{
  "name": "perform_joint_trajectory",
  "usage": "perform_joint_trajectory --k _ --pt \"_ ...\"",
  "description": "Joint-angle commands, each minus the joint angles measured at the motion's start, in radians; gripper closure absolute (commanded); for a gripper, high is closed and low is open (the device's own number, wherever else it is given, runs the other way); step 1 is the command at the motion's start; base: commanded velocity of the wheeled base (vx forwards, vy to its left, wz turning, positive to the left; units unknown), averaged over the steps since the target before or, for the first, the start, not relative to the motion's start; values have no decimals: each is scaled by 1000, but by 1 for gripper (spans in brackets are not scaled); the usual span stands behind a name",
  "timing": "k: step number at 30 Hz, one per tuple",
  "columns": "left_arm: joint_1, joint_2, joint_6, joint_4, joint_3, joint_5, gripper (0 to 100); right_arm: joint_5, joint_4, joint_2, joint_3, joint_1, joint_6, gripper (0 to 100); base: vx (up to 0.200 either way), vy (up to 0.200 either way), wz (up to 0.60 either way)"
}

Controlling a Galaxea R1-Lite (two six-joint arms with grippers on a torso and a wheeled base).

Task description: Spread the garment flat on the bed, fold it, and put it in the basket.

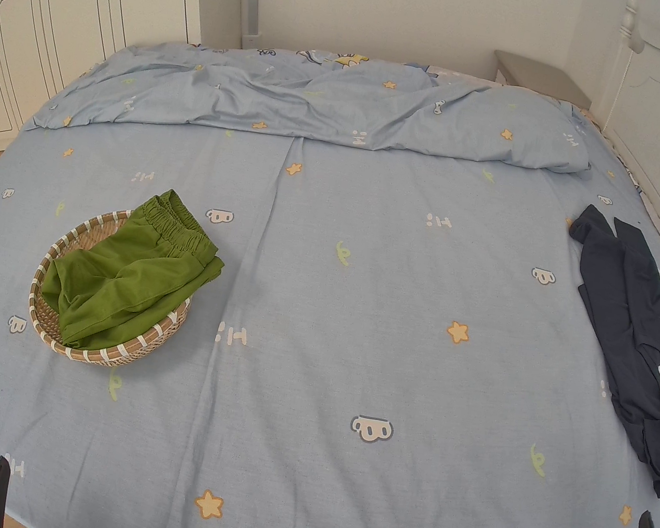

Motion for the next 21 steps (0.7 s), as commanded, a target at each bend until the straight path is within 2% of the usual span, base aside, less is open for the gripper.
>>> perform_joint_trajectory --k 1,7,21 --pt "-1 -11 28 6 18 -34 0 38 1 -11 10 -3 -22 0 0 0 0" --pt "-1 -11 -22 6 18 -30 0 47 12 33 9 11 -33 0 0 0 0" --pt "-1 -11 -24 6 18 -30 0 50 0 -13 13 0 -36 0 0 0 0"
